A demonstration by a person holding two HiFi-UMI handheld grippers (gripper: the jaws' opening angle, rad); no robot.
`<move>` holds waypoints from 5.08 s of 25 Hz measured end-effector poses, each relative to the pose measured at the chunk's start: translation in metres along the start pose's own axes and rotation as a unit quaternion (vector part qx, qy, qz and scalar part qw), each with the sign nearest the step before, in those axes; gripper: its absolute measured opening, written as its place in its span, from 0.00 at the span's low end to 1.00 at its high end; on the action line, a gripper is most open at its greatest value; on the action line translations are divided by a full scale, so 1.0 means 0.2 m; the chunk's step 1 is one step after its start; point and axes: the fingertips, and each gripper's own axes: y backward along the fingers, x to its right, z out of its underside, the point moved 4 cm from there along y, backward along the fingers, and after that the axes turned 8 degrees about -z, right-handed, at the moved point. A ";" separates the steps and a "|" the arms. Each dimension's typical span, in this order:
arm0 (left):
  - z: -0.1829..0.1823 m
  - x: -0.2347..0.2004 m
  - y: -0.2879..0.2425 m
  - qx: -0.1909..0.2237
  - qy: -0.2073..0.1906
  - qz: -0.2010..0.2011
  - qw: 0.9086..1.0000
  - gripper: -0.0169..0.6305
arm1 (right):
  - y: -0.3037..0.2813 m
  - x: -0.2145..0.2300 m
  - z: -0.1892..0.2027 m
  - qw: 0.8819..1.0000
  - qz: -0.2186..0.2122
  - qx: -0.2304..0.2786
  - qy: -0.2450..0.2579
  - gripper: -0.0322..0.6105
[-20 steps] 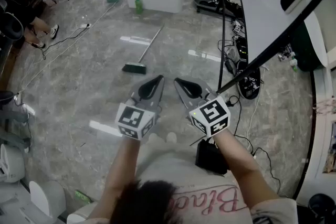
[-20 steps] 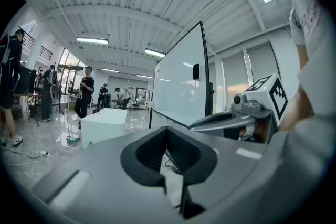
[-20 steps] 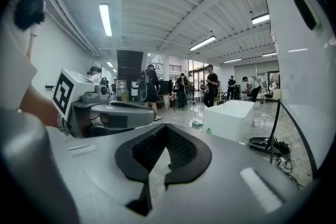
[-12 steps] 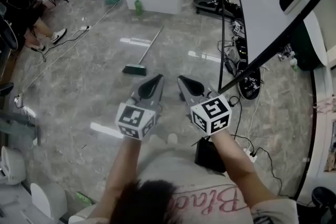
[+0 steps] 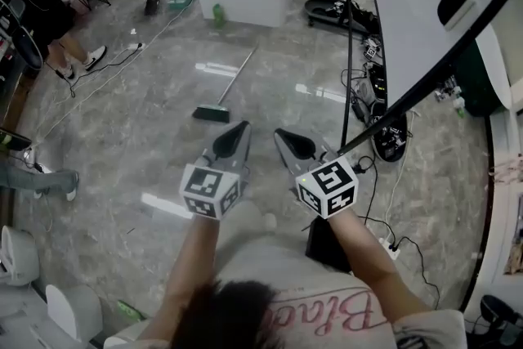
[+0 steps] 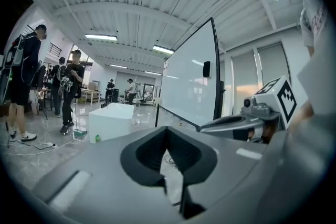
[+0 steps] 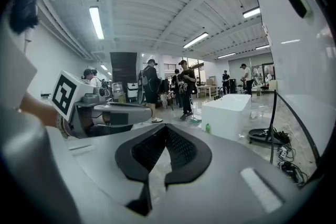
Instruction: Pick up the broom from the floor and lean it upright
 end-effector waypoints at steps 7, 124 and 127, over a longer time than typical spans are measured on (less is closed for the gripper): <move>0.00 -0.04 -0.02 -0.009 -0.004 0.004 1.000 0.02 | -0.03 0.03 0.02 1.000 -0.001 0.001 -0.016 0.05; 3.00 -2.13 -3.70 -0.496 -0.049 -0.003 0.867 0.19 | -2.99 3.12 1.93 0.942 0.011 -0.259 -0.213 0.05; 3.06 -2.13 -3.71 -0.510 -0.053 -0.002 0.858 0.19 | -3.02 3.14 1.94 0.943 0.008 -0.261 -0.208 0.05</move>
